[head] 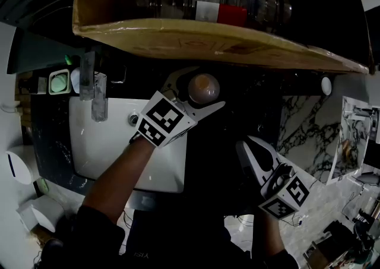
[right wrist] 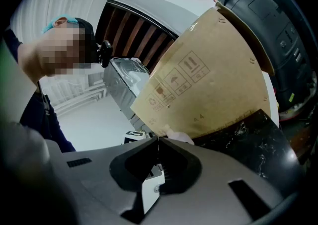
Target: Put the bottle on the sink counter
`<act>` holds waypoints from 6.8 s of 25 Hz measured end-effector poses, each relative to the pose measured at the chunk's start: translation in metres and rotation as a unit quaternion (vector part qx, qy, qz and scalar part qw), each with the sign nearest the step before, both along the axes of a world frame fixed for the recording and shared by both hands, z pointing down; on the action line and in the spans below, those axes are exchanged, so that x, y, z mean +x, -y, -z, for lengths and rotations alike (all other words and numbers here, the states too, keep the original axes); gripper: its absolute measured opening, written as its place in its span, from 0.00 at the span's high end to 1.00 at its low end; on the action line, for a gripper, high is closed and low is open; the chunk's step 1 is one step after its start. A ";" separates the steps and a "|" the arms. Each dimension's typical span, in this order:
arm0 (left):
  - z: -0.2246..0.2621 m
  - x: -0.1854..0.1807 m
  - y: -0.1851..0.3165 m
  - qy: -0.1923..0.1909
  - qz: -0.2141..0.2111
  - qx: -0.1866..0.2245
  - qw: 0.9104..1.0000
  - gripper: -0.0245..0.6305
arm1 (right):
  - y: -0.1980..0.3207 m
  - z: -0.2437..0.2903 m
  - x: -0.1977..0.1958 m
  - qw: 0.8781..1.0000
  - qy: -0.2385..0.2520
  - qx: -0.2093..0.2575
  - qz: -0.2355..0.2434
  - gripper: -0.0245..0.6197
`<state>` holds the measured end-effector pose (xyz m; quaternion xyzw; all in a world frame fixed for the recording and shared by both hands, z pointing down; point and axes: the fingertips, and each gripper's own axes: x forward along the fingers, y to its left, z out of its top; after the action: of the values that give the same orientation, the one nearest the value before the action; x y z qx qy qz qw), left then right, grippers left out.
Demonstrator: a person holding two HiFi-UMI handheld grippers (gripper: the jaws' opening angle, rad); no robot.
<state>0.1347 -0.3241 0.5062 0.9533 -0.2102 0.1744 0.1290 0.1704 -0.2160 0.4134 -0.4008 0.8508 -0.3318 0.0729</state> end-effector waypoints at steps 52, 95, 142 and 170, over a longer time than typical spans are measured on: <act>-0.039 0.009 0.014 0.129 0.033 0.019 0.991 0.37 | 0.002 -0.004 0.007 1.000 0.007 -0.007 0.002 0.92; -0.019 -0.030 -0.019 0.136 0.040 0.007 0.990 0.36 | -0.001 0.047 -0.031 0.999 0.004 0.032 -0.004 0.92; 0.191 -0.170 -0.133 -0.019 0.058 0.127 0.990 0.95 | -0.060 0.154 -0.154 0.991 -0.038 0.129 0.004 0.92; 0.198 -0.189 -0.155 -0.024 0.073 0.123 0.989 0.95 | -0.086 0.151 -0.178 0.990 -0.053 0.130 0.029 0.92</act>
<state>-0.0539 -0.1694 0.3086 0.9479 -0.2959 0.1148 0.0280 -0.0080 -0.1296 0.2622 -0.3803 0.9005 -0.1991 0.0696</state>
